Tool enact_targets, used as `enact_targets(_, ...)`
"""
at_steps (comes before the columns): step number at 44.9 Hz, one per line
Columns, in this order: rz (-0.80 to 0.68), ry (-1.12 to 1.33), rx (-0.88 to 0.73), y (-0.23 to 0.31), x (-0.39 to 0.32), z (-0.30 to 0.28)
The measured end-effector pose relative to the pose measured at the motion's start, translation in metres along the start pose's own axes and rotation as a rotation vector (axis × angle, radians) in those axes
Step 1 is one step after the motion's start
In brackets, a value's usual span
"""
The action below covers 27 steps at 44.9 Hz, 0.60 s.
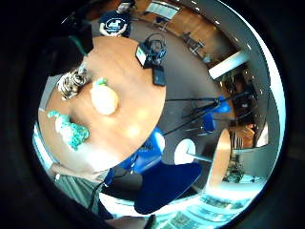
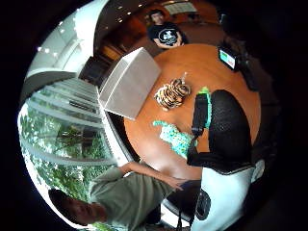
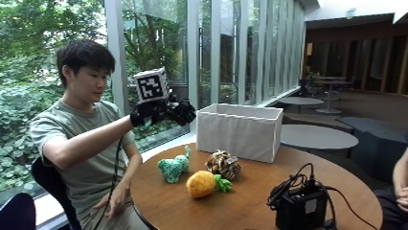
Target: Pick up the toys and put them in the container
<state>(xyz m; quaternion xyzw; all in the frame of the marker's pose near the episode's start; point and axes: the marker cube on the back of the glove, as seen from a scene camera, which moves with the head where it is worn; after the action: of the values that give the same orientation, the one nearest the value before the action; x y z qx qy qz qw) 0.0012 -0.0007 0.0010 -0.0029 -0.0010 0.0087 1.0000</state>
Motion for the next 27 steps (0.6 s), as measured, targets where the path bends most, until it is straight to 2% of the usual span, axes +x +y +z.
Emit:
enact_targets(20,0.110,0.011,-0.051,-0.009,0.002,-0.002)
enact_targets(27,0.114,-0.124,-0.191,-0.018,-0.009,0.002)
